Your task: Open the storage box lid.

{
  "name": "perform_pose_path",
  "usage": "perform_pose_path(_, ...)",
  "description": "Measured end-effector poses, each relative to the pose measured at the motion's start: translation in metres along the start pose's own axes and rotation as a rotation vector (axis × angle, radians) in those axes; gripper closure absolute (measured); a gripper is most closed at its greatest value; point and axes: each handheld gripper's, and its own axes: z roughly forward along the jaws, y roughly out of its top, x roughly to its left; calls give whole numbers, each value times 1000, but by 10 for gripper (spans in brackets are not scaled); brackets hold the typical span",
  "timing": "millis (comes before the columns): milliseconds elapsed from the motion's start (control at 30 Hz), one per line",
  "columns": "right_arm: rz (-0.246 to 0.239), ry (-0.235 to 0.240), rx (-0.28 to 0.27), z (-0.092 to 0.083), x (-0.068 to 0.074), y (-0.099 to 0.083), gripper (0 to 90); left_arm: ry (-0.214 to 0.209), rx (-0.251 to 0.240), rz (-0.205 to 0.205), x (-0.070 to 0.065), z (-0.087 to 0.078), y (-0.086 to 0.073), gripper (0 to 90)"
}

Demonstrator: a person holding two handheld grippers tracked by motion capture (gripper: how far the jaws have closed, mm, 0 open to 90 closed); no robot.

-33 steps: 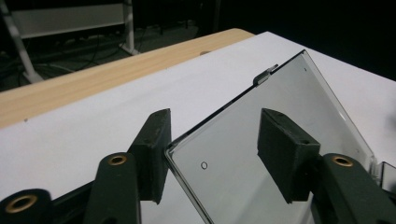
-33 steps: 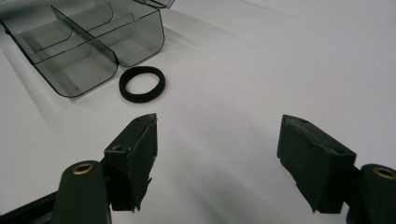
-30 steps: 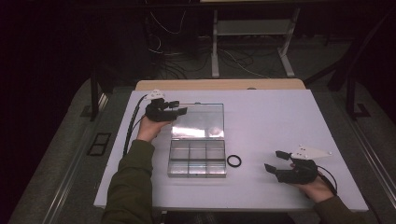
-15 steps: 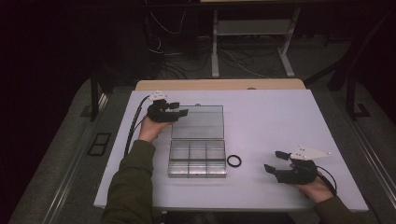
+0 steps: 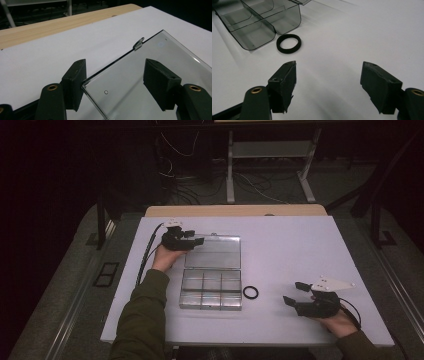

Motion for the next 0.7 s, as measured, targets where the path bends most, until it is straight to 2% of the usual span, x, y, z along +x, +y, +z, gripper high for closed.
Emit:
perform_pose_path(100, -2, 2, 0, 0, 0, 0, 278, 14, 11, 5, -1, 1, -1, 334)
perform_pose_path(467, -4, 2, 2, 0, 0, 0, 279, 1, 34, -11, 1, 6, -6, 288)
perform_pose_path(700, -5, 2, 2, 1, 0, 0, 279, 7, 67, -12, 3, 10, -9, 279)
